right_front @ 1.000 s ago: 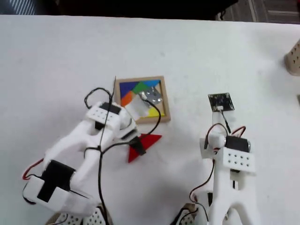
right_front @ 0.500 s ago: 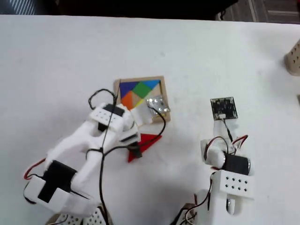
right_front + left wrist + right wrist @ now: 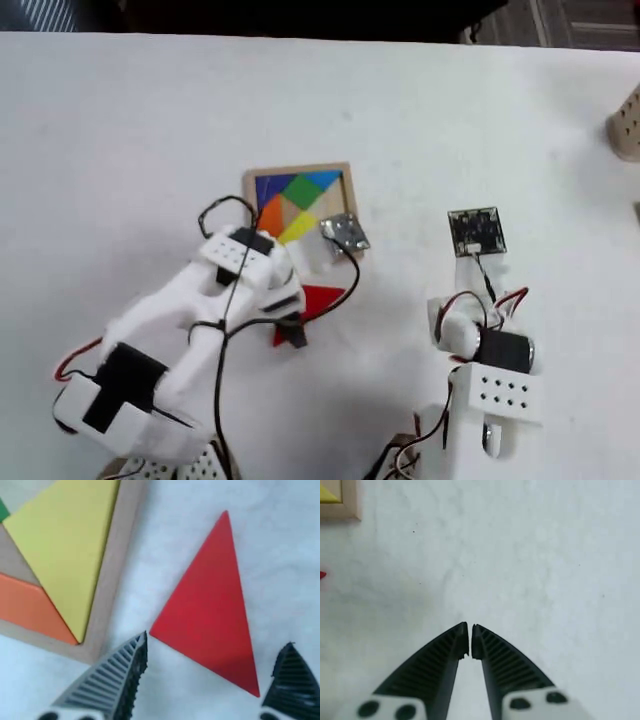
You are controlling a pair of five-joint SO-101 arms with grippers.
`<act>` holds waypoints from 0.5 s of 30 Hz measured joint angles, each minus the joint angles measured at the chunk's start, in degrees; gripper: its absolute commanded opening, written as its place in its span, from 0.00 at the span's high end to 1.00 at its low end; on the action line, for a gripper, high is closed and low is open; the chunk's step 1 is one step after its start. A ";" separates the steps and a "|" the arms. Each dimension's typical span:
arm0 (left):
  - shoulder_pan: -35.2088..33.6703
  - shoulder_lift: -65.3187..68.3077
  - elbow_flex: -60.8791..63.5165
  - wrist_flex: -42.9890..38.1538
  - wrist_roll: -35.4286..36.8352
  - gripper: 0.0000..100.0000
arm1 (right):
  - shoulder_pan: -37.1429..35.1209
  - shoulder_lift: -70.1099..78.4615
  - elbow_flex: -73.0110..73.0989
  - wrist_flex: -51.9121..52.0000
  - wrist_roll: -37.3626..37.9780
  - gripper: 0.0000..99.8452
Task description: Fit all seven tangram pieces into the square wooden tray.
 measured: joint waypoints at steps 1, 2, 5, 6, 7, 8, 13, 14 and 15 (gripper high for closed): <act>0.00 0.00 0.00 0.00 0.00 0.62 | 0.00 0.00 0.00 0.00 0.09 0.98; 0.00 0.00 0.00 -0.09 0.00 0.62 | 0.00 0.00 0.00 0.00 0.26 0.98; 0.00 0.00 0.00 -1.93 2.02 0.62 | -0.79 -0.09 0.97 0.00 0.26 0.98; 0.00 0.00 0.00 -2.55 3.08 0.62 | -1.14 0.00 1.32 0.00 0.35 0.98; 0.00 0.00 0.00 -2.99 3.87 0.62 | -1.32 0.00 1.41 0.00 0.35 0.98; 0.00 0.00 0.00 -3.34 4.31 0.62 | -1.32 0.00 1.49 0.00 0.35 0.98; 0.00 0.00 0.00 -3.52 5.19 0.62 | -1.05 0.00 1.49 0.00 0.26 0.98; 0.00 0.00 0.00 -3.52 5.19 0.62 | -1.05 0.00 1.49 0.00 0.26 0.98; 0.00 0.00 0.00 -3.52 5.19 0.62 | -1.14 0.00 1.49 0.00 0.44 0.98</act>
